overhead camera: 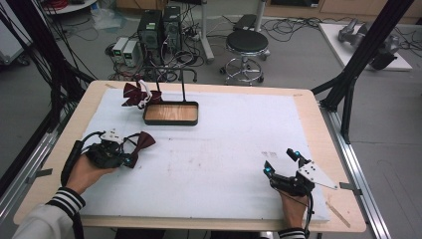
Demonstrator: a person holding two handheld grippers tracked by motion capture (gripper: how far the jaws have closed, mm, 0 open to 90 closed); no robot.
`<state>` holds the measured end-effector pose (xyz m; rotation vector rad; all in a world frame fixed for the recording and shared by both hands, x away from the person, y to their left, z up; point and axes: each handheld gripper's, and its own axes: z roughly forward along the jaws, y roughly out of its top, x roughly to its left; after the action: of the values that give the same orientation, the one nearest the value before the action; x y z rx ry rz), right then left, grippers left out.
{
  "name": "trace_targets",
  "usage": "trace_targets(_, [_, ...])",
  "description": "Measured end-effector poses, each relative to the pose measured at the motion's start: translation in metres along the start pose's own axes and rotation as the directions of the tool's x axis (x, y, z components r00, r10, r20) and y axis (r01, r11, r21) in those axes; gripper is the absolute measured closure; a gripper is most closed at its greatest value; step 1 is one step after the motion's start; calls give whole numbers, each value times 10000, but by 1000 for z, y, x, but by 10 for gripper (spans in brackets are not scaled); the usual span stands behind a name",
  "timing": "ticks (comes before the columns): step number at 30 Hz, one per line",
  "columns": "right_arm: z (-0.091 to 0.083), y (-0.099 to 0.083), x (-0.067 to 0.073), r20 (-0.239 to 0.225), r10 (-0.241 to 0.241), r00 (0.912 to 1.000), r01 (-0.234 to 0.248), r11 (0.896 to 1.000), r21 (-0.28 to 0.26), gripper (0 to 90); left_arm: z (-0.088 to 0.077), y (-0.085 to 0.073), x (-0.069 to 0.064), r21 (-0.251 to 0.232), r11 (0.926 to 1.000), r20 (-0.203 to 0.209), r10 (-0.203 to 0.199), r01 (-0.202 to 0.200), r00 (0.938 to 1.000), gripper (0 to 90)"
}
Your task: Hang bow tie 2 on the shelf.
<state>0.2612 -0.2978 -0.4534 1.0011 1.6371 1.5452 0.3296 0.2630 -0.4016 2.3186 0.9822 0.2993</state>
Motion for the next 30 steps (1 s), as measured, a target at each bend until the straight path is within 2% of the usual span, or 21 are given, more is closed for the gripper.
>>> trace_targets(4, [0, 0, 0, -12, -5, 10000, 5, 10000, -4, 69, -6, 4, -1, -738, 9973, -70, -24, 19, 10000, 816])
trace_targets(8, [0, 0, 0, -17, 3, 10000, -3, 10000, -7, 69, -10, 8, -2, -1515, 9884, 254, -63, 101, 9997, 815])
trace_targets(19, [0, 0, 0, -20, 10, 10000, -10, 10000, -13, 69, -14, 15, -6, -2594, 9657, 127, -13, 46, 9999, 815])
trace_targets(22, [0, 0, 0, -5, -6, 10000, 6, 10000, -2, 69, -16, 18, -6, -3108, 9505, 249, 22, 57, 9997, 815])
trace_targets(25, [0, 0, 0, -6, -2, 10000, 2, 10000, -4, 69, -19, 21, -6, -3551, 9348, 202, 3, 69, 9998, 814])
trace_targets(26, [0, 0, 0, 4, -13, 10000, 13, 10000, -4, 69, -21, 23, -7, -3714, 9285, 91, -39, 70, 10000, 814])
trace_targets(28, [0, 0, 0, 6, -8, 10000, 8, 10000, 0, 69, -22, 26, -7, -3890, 9212, 20, -56, 59, 10000, 814])
trace_targets(30, [0, 0, 0, 5, -8, 10000, 8, 10000, -3, 69, -23, 29, -7, -4179, 9083, -48, -202, 164, 9998, 814])
